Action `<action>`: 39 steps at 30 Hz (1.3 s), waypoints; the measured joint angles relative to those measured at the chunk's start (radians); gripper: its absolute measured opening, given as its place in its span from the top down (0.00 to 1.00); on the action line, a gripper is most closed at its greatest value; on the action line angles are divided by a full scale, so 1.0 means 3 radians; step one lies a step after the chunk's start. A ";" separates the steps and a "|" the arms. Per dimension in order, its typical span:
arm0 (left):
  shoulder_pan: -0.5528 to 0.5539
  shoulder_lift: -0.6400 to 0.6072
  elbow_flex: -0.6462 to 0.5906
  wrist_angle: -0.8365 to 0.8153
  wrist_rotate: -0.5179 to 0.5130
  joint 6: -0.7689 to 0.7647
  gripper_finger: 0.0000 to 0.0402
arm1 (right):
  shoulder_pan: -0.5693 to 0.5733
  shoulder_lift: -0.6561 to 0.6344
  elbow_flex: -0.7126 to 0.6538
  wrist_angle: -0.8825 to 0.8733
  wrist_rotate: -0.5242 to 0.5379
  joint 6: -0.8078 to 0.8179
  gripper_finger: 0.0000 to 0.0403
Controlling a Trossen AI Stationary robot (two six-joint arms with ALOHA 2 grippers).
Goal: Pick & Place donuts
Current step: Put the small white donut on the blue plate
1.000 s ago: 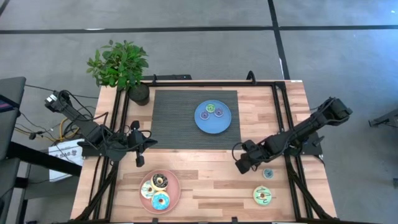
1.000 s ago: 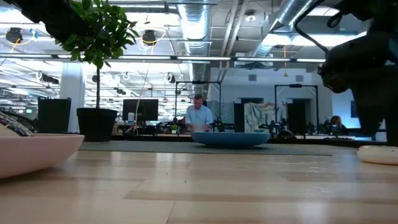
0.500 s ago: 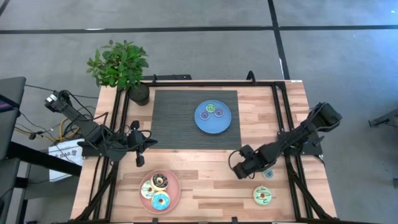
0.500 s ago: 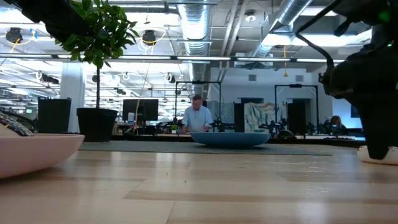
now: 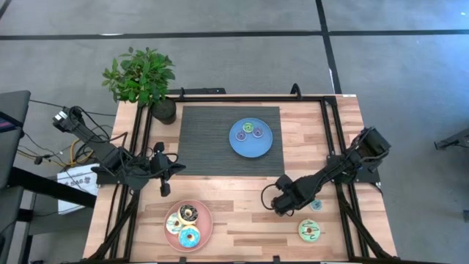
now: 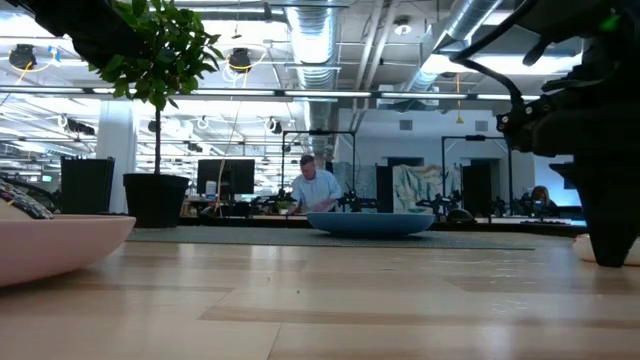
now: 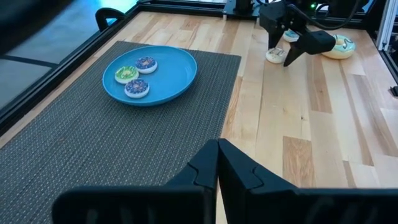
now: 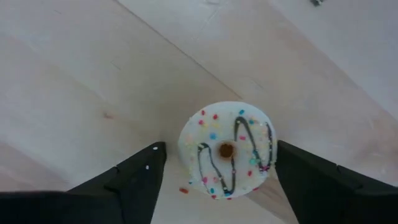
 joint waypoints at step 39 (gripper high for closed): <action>0.0000 0.0000 0.0000 -0.0006 0.0037 0.0071 1.00 | -0.1907 -0.0601 0.0193 0.2108 0.0447 -0.2279 0.66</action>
